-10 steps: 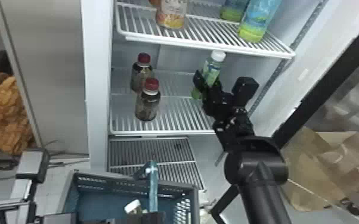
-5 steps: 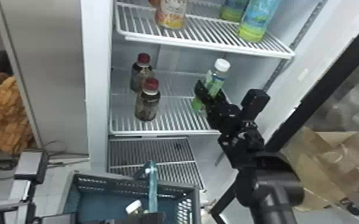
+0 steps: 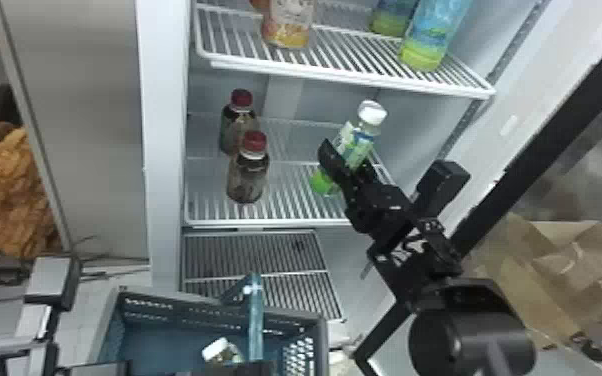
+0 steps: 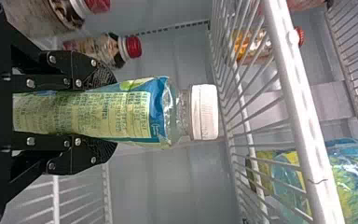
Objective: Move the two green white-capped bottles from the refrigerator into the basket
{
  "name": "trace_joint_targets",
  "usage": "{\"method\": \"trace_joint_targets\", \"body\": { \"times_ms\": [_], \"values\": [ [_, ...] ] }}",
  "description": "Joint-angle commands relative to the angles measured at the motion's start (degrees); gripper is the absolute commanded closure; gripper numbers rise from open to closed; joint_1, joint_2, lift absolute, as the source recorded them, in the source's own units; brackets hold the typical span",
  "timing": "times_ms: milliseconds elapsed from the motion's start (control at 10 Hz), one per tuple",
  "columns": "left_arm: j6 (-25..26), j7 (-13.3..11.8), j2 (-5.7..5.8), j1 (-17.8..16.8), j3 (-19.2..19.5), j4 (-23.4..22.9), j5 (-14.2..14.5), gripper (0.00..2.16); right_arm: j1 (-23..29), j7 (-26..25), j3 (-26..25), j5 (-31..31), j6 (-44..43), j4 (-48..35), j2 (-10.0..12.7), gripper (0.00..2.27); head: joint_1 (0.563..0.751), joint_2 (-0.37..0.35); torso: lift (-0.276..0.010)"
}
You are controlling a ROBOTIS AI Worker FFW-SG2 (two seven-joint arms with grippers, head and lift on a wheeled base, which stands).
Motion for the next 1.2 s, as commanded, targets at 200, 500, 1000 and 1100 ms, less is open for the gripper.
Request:
{"method": "trace_joint_targets", "body": {
  "times_ms": [200,500,1000,1100],
  "values": [
    [0.11,0.0,0.14,0.28,-0.22,0.0,-0.23,1.16,6.52,1.4,-0.22,-3.33,3.15,-7.96,0.0,0.89,0.695,-0.35,-0.263],
    [0.26,0.09,0.23,0.42,-0.22,0.0,-0.46,1.16,12.57,1.4,-1.02,-6.41,6.53,-15.69,1.23,0.89,0.695,-0.35,-0.263],
    [0.4,0.26,0.41,0.28,-0.11,0.0,-1.14,1.16,24.24,1.48,-1.82,-11.21,15.53,-29.61,2.11,0.89,0.695,-0.35,-0.263],
    [0.4,0.26,0.41,0.28,0.12,0.0,-1.26,1.16,26.63,1.57,-2.39,-11.55,17.21,-31.44,2.46,0.89,0.695,-0.35,-0.263]
  ]
}}
